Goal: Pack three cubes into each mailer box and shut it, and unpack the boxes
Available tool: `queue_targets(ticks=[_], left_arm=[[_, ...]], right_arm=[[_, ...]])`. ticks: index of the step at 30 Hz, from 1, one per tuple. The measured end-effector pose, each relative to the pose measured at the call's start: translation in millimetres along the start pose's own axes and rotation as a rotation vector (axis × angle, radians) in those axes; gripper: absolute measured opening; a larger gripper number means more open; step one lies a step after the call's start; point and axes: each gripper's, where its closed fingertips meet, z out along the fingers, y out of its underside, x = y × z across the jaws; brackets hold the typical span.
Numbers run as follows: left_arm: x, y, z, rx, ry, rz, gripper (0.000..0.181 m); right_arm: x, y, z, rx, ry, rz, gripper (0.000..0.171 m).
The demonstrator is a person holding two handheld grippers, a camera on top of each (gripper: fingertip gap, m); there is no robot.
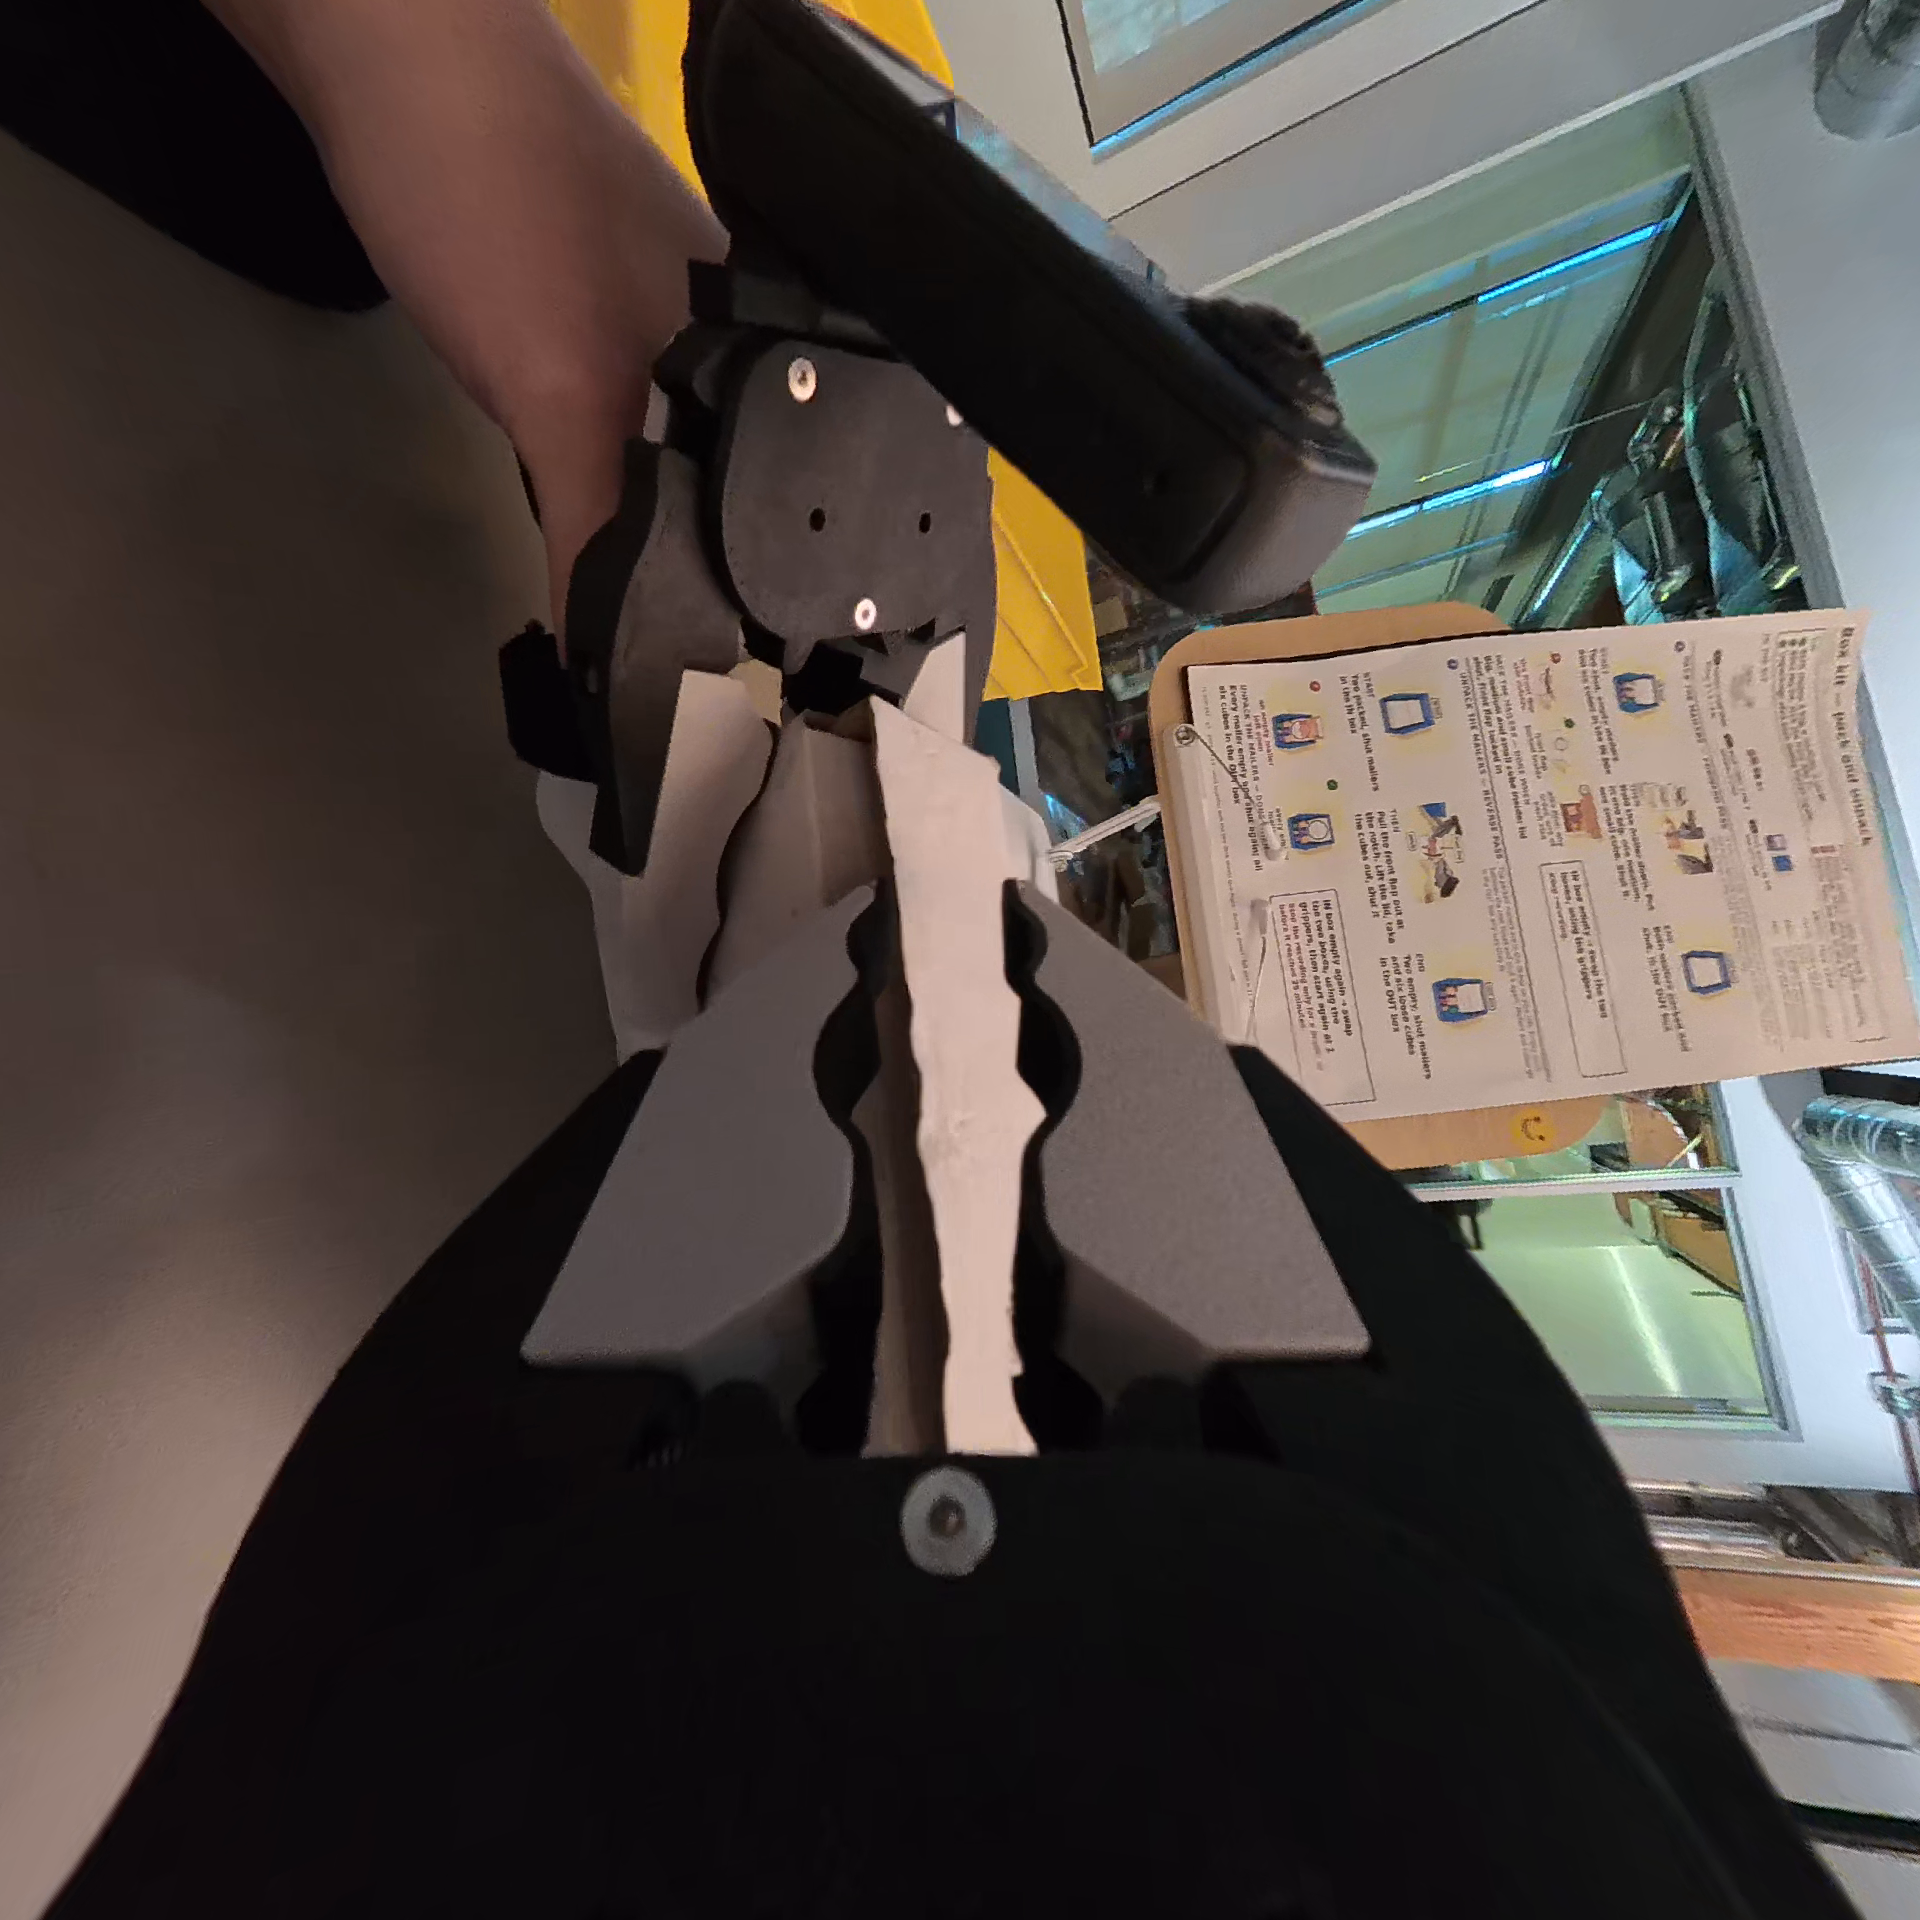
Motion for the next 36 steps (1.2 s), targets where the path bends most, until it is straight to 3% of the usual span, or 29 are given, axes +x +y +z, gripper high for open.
queue_targets(ticks=[6, 8, 20, 32, 36], left_arm=[[1, 0, -1, -0.005, -0.015, 0.027, 0.089], [1, 0, -1, -0.006, -0.013, 0.024, 0.089], [-5, 4, -1, -0.018, -0.027, 0.020, 0.087], [-4, 4, 0, -0.028, -0.043, 0.079, 0.086], [-4, 5, 0, -0.029, -0.048, 0.079, 0.086]], right_arm=[[-2, 13, -2, -0.010, -0.011, -0.019, 0.020], [-6, 12, -1, -0.015, -0.031, -0.033, 0.009], [1, 14, 4, -0.089, -0.161, 0.013, 0.008], [32, 12, 3, -0.068, -0.110, 0.048, 0.003], [35, 13, 5, -0.079, -0.215, 0.093, 0.002]])
